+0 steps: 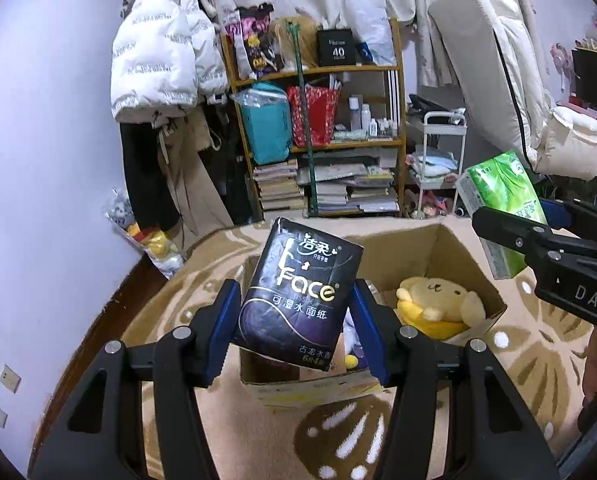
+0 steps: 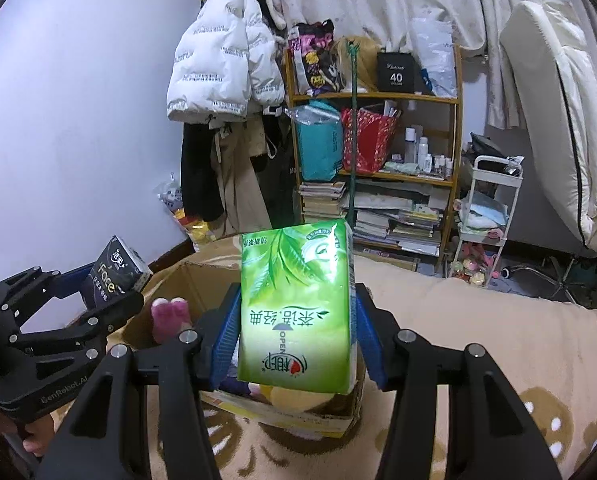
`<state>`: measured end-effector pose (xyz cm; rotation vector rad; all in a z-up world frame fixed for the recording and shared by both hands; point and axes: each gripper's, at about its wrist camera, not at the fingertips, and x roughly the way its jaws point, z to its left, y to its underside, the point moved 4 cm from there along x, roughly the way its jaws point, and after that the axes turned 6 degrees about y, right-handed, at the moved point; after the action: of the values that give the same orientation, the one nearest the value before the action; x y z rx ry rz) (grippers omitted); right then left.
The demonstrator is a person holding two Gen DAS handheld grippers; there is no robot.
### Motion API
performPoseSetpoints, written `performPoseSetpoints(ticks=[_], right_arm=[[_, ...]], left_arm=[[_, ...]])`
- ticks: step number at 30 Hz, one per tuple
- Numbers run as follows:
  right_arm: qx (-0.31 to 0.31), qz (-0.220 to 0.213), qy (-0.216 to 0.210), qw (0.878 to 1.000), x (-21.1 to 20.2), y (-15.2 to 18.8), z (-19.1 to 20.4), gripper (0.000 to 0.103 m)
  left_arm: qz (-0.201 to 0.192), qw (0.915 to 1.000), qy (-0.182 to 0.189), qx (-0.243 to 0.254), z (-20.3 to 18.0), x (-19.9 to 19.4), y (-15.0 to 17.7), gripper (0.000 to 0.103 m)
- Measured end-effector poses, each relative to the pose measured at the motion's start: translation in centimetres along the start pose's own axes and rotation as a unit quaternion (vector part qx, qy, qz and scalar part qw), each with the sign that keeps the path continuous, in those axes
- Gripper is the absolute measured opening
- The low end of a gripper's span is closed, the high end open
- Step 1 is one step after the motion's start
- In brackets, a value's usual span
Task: Organize soft objects
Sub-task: 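Lift both tissue packs and carry them over the box, then open both tools to drop the tissue packs into the box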
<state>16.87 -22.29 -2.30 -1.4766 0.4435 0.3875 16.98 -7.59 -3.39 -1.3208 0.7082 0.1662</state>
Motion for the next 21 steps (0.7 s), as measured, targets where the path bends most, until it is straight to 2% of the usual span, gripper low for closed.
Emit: performPoseSetpoints(ticks=[11,17,21], right_arm=[[-0.005,0.047,-0.006,0.999,4.0,2.9,0.5,0.057],[0.029,0.061,-0.011,0.998,5.0,3.5,-0.7,0.057],[0.046,0.070,-0.025,0.996,5.3,3.8,-1.0,0.058]], left_arm=[[0.035,0.9993,0.010,-0.011,0.5,3.8,1.0,0.055],[0.055,0.9970,0.021,-0.051,2.2,5.0,1.7,0.055],[0.061,0.9973,0.012,-0.039,2.3,4.7,2.1,0.058]])
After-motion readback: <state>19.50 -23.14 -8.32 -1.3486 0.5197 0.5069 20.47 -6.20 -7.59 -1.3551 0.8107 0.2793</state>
